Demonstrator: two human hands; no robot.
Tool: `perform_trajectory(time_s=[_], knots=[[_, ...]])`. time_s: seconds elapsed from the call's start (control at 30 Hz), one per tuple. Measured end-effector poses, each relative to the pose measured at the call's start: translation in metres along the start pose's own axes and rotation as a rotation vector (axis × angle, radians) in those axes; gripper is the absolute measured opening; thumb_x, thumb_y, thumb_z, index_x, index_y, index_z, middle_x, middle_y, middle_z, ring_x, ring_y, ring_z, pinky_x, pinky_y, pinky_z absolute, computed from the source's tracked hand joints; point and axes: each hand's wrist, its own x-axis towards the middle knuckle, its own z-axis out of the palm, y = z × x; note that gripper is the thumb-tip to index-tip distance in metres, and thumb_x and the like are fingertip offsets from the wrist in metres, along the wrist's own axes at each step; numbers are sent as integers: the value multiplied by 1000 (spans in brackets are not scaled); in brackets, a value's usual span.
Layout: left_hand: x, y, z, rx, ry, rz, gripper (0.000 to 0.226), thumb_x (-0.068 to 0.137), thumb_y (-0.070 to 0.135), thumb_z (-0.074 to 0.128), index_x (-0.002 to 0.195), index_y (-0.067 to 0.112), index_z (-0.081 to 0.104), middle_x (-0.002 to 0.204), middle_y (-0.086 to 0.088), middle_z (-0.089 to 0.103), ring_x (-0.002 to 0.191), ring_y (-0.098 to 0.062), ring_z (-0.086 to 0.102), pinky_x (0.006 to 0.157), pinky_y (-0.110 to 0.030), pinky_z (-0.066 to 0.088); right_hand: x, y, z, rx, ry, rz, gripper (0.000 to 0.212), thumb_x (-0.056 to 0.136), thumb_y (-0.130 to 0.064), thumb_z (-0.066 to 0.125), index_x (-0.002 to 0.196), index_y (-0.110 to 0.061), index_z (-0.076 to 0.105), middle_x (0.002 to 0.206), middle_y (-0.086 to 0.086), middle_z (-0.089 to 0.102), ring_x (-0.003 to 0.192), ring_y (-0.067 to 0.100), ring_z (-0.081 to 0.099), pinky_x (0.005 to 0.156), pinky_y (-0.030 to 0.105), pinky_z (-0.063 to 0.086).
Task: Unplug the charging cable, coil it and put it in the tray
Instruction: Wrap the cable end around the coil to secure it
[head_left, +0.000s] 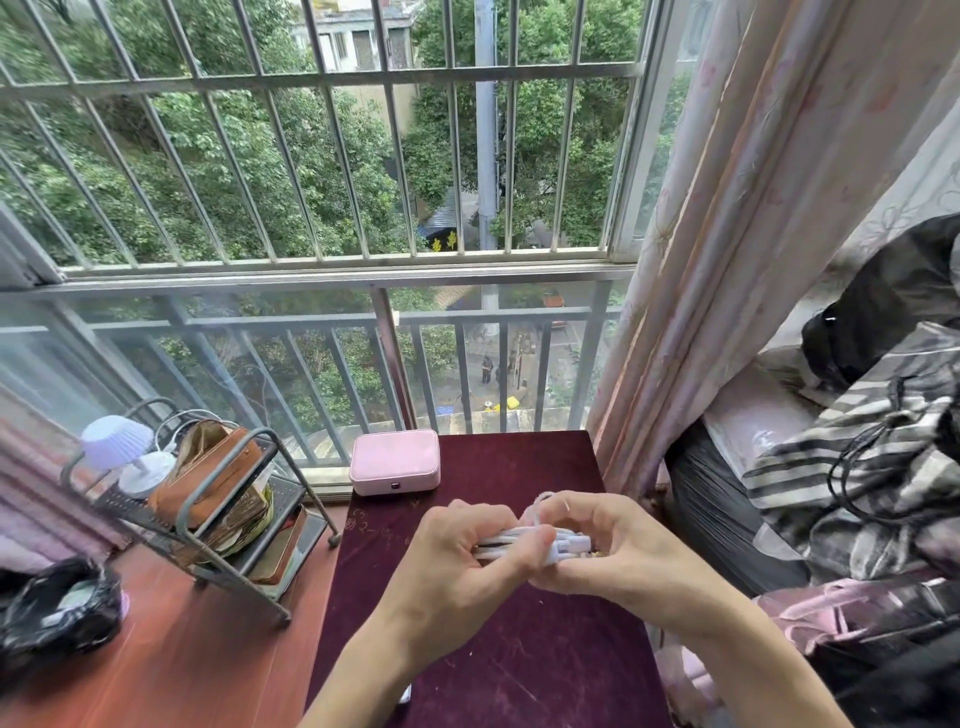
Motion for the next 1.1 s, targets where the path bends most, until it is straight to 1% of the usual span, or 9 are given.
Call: perform_trajectory(time_s=[0.1,0.17,0.23,0.33,0.5,0.63,0.73,0.93,1.1], knots=[[-1,-2,0,-29,14,-16,46,91,48,67,65,10,70,52,-2,57,47,-16,44,51,-22,34,-3,-2,-3,38,-5,6,22,87,-20,83,108,-17,76,98,-4,74,87,9,65,81,20,53],[-1,-1,0,-82,16,-30,36,91,46,68,69,17,74,50,4,56,47,-4,43,48,-21,33,-4,-2,-5,34,36,-8,29,89,-36,81,112,-20,78,107,1,79,102,14,73,97,27,55],[-2,0,0,-119,20,-42,33,91,46,67,71,23,76,50,6,56,47,-5,44,47,-25,32,-5,-2,-6,40,82,-38,37,89,-49,81,113,-21,80,112,7,81,112,23,75,108,36,55],[-3,3,-1,-189,28,-76,31,91,46,66,74,23,79,62,-9,68,53,-16,51,51,-33,38,-5,-2,-6,64,133,-77,47,80,-57,87,114,-25,82,111,5,83,109,17,78,100,29,58],[-5,6,-1,-218,4,-75,31,88,44,68,74,20,79,61,-16,65,52,-22,48,50,-43,35,-10,-7,-13,84,77,-96,42,83,-41,90,120,-24,81,113,7,82,107,17,78,93,27,60],[-6,4,-6,-229,-53,-110,28,86,39,71,71,17,78,55,9,58,53,-7,44,50,-27,31,-17,-14,-20,53,9,-88,24,97,-17,76,120,-21,81,119,9,82,112,21,77,95,30,59],[-6,6,-10,-242,-97,-119,23,86,37,72,69,23,79,55,14,57,52,-3,41,50,-18,30,-17,-15,-17,18,73,-88,25,99,-3,70,111,-21,83,110,8,84,102,15,79,87,21,58],[-6,14,-7,-238,-192,-95,38,88,43,72,73,8,76,58,8,49,54,-11,38,51,-33,27,-9,-17,-5,19,226,-141,28,83,-20,86,108,-32,80,104,5,83,84,13,77,77,23,61],[-5,19,-1,-233,-268,-138,35,93,47,65,73,21,77,51,19,48,50,3,37,53,-14,29,0,-11,0,-41,321,-224,34,84,-24,86,113,-39,75,97,4,81,75,15,79,74,24,61]])
